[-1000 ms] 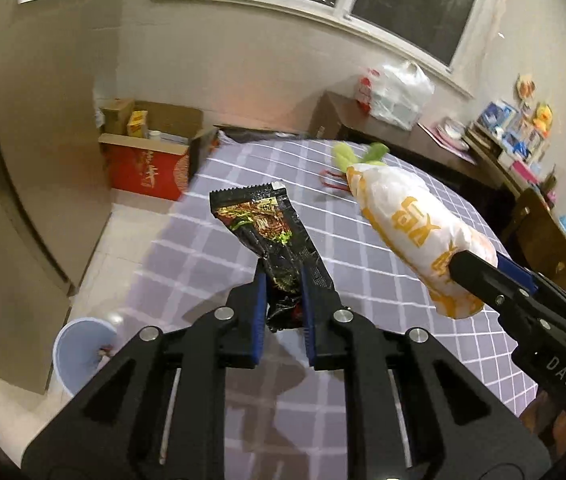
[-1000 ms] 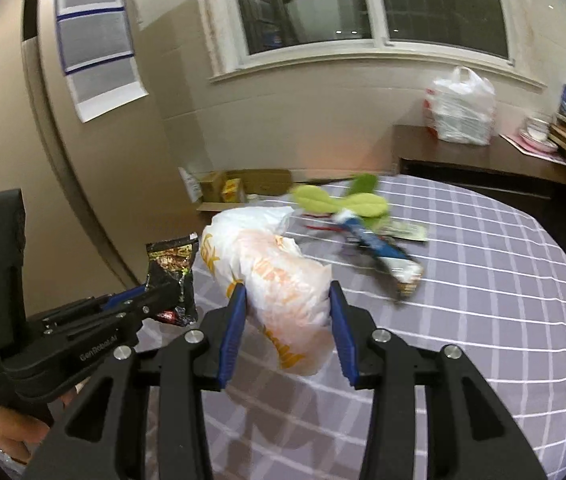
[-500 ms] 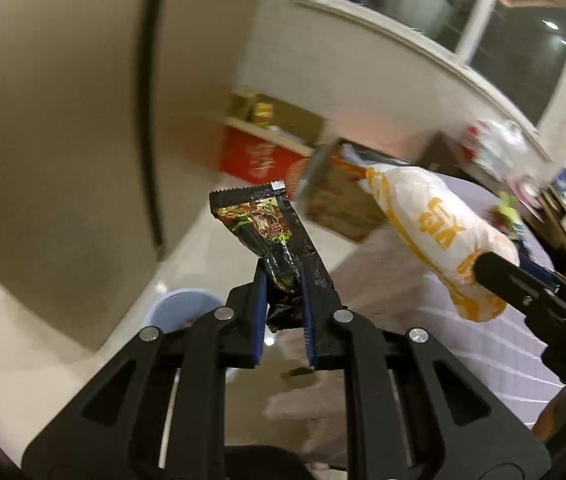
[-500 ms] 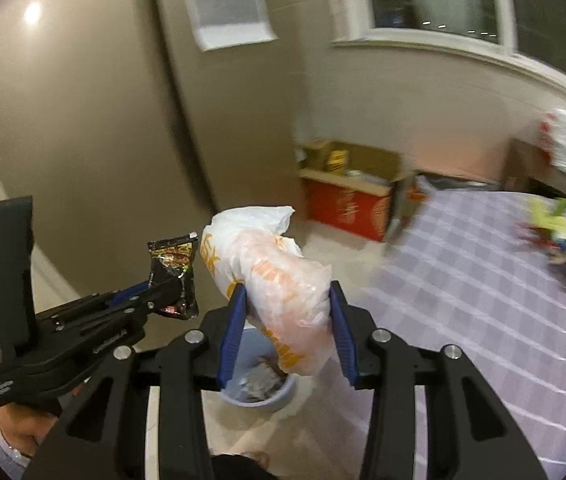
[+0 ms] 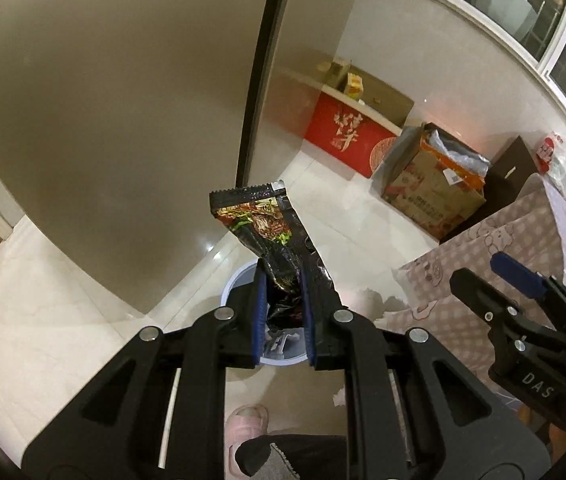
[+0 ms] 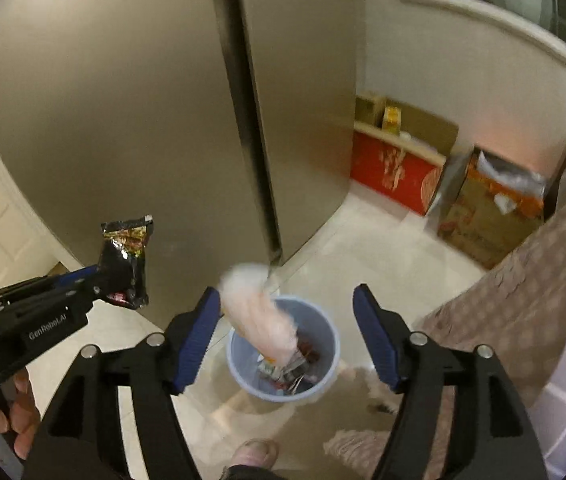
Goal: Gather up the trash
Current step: 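Open both grippers over the blue bin to drop both bags, then move to the table and grasp the blue tube with the right gripper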
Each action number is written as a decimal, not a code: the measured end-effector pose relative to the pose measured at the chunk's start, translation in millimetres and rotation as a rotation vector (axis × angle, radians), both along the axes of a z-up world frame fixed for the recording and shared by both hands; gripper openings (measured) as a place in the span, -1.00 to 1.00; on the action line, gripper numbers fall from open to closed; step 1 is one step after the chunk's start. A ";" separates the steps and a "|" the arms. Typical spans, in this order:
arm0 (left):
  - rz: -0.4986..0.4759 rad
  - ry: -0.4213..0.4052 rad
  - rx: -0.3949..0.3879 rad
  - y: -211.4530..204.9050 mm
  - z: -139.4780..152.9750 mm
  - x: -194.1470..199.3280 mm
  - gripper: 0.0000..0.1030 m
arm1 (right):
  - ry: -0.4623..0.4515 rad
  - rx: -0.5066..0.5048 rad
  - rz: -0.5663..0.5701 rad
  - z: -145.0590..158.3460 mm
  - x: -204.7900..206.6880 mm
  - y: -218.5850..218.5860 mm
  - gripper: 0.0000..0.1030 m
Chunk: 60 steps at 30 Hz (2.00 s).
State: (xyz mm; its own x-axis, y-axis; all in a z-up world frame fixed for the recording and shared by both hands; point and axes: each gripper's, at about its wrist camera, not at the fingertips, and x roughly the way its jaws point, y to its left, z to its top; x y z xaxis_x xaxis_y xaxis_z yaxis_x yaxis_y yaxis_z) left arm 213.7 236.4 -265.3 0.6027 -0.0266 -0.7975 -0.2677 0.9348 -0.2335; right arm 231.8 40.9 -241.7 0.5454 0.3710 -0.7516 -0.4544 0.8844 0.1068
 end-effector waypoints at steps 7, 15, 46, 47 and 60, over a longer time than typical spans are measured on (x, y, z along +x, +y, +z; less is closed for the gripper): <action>-0.048 0.022 -0.017 -13.2 -12.9 10.7 -0.70 | 0.017 0.009 -0.035 -4.9 1.1 -19.9 0.45; -0.085 0.024 -0.002 -30.2 -9.6 17.7 -0.70 | 0.010 0.032 -0.044 -1.5 1.0 -28.5 0.48; -0.060 -0.057 0.099 -68.9 54.3 -8.3 0.53 | -0.098 0.117 -0.108 54.6 -31.8 -81.6 0.56; -0.063 -0.068 0.100 -72.4 59.9 -10.9 0.53 | -0.102 0.119 -0.109 57.5 -33.6 -85.0 0.56; -0.239 -0.149 0.103 -181.4 107.1 -9.7 0.60 | -0.141 0.128 -0.223 94.1 -50.3 -206.7 0.60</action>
State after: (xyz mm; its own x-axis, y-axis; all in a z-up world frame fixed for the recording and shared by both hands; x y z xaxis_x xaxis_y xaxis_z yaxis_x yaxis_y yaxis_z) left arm 204.0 55.0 -158.2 0.7000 -0.1053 -0.7064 -0.0068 0.9880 -0.1541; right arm 181.5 -165.8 -147.6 0.7200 0.3173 -0.6172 -0.2691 0.9474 0.1732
